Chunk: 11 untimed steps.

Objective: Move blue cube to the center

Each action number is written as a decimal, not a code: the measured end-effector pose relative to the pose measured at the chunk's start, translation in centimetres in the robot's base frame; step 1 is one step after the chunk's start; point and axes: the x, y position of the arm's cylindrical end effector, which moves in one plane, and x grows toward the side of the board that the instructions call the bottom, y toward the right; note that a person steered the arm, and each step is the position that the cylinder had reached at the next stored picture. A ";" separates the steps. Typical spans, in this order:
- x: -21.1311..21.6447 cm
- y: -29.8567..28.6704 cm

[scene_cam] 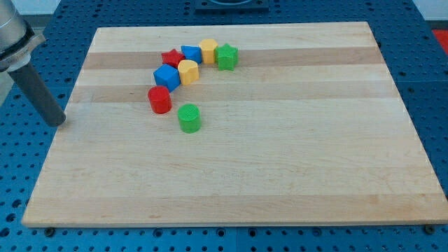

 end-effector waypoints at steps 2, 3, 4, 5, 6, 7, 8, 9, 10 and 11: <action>-8.4 0.1; -10.2 2.2; -10.2 8.8; -10.2 16.0; -10.0 20.7; -9.9 17.6; -9.3 15.9; -7.9 17.8; -7.5 23.6; -7.1 27.5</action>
